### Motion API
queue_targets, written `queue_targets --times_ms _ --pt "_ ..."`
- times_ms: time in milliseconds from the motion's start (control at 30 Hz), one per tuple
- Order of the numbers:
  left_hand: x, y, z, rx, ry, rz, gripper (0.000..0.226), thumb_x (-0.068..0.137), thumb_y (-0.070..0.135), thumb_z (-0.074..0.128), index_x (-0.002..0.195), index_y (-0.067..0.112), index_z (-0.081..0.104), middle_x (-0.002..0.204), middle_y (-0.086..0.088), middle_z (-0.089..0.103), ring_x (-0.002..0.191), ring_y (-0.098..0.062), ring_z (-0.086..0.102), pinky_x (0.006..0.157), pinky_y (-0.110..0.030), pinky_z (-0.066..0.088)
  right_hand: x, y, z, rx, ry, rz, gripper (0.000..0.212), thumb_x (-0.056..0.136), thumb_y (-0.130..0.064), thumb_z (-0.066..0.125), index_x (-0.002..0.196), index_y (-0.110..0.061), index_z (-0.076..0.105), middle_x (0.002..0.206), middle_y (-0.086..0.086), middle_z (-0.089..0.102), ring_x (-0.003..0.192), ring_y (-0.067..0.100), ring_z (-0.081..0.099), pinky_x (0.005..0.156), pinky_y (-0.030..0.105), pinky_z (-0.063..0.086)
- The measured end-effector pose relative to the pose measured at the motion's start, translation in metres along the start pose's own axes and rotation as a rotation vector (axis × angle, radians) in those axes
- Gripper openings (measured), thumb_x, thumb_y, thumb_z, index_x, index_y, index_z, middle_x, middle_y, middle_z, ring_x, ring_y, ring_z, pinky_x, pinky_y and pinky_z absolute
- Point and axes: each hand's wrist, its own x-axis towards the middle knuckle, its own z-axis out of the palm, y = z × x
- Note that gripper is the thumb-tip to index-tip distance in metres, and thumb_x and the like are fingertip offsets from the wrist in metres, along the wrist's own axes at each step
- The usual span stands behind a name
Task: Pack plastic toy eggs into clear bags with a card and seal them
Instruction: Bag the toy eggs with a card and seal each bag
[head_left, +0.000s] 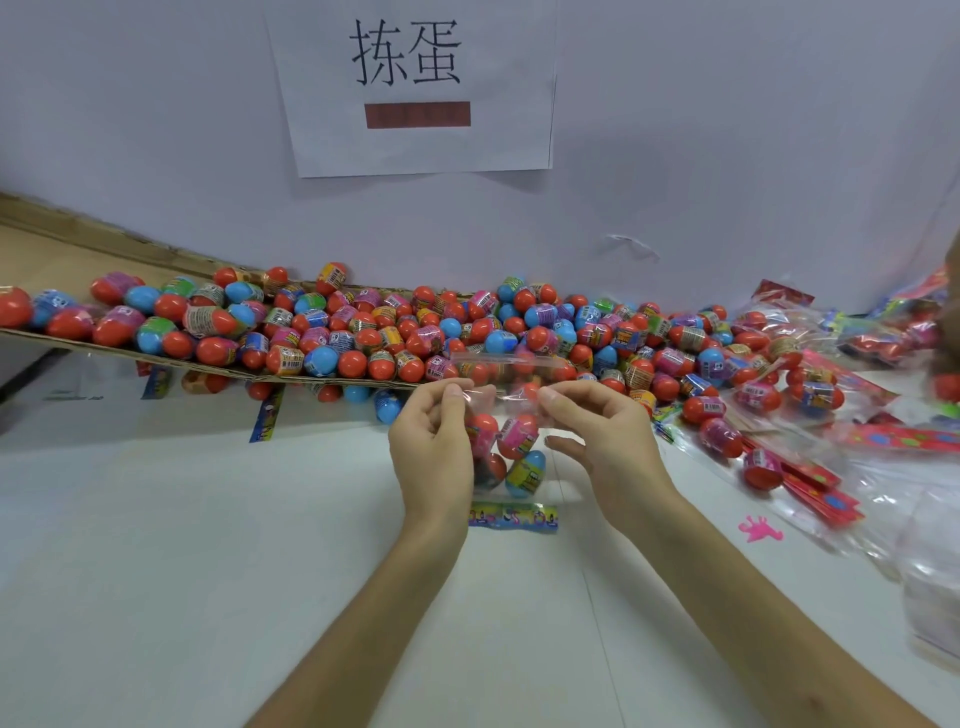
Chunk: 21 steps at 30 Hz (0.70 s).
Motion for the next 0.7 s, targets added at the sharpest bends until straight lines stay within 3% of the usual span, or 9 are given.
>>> queue_targets --times_ms 67,200,367,533,700 --pt "0.000 0.001 0.000 -0.020 -0.008 0.005 0.023 0.108 0.021 0.051 0.098 0.028 0.071 0.089 0.010 0.077 0.085 -0.005 0.075 0.057 -0.018 0.057 0.000 -0.001 -0.001 -0.007 0.023 -0.034 0.007 0.088 -0.018 0.078 0.092 -0.013 0.077 0.086 0.003 0.077 0.080 0.016 0.074 0.066 0.023 0.057" --pt "0.000 0.000 0.000 -0.004 0.003 0.015 0.025 0.108 0.020 0.050 0.096 0.030 0.070 0.084 0.019 0.075 0.079 0.003 0.072 0.054 -0.015 0.054 0.001 0.000 -0.001 -0.098 0.035 -0.090 0.010 0.089 -0.022 0.077 0.093 -0.013 0.076 0.085 0.003 0.077 0.078 0.018 0.074 0.066 0.024 0.058" --pt "0.006 -0.002 -0.004 0.034 0.081 0.019 0.026 0.108 0.021 0.049 0.092 0.034 0.066 0.077 0.025 0.071 0.074 0.004 0.069 0.057 -0.018 0.057 0.000 -0.003 0.002 -0.106 -0.161 0.028 0.035 0.080 -0.042 0.078 0.094 -0.011 0.073 0.083 0.001 0.074 0.077 0.016 0.070 0.070 0.028 0.060" --pt "0.011 -0.004 -0.008 0.040 0.150 0.019 0.026 0.107 0.023 0.050 0.091 0.033 0.068 0.081 0.010 0.073 0.079 -0.009 0.071 0.068 -0.031 0.062 -0.001 0.002 0.000 -0.177 -0.239 0.060 0.009 0.087 -0.021 0.079 0.085 -0.012 0.076 0.083 0.005 0.077 0.078 0.015 0.071 0.077 0.030 0.061" --pt "0.010 -0.002 -0.006 0.037 0.157 0.000 0.024 0.109 0.024 0.046 0.100 0.029 0.068 0.088 0.013 0.078 0.088 -0.005 0.072 0.066 -0.023 0.060 0.002 0.002 -0.001 -0.243 -0.216 0.054 0.010 0.089 -0.022 0.078 0.087 -0.012 0.076 0.081 0.004 0.076 0.076 0.012 0.070 0.079 0.032 0.057"
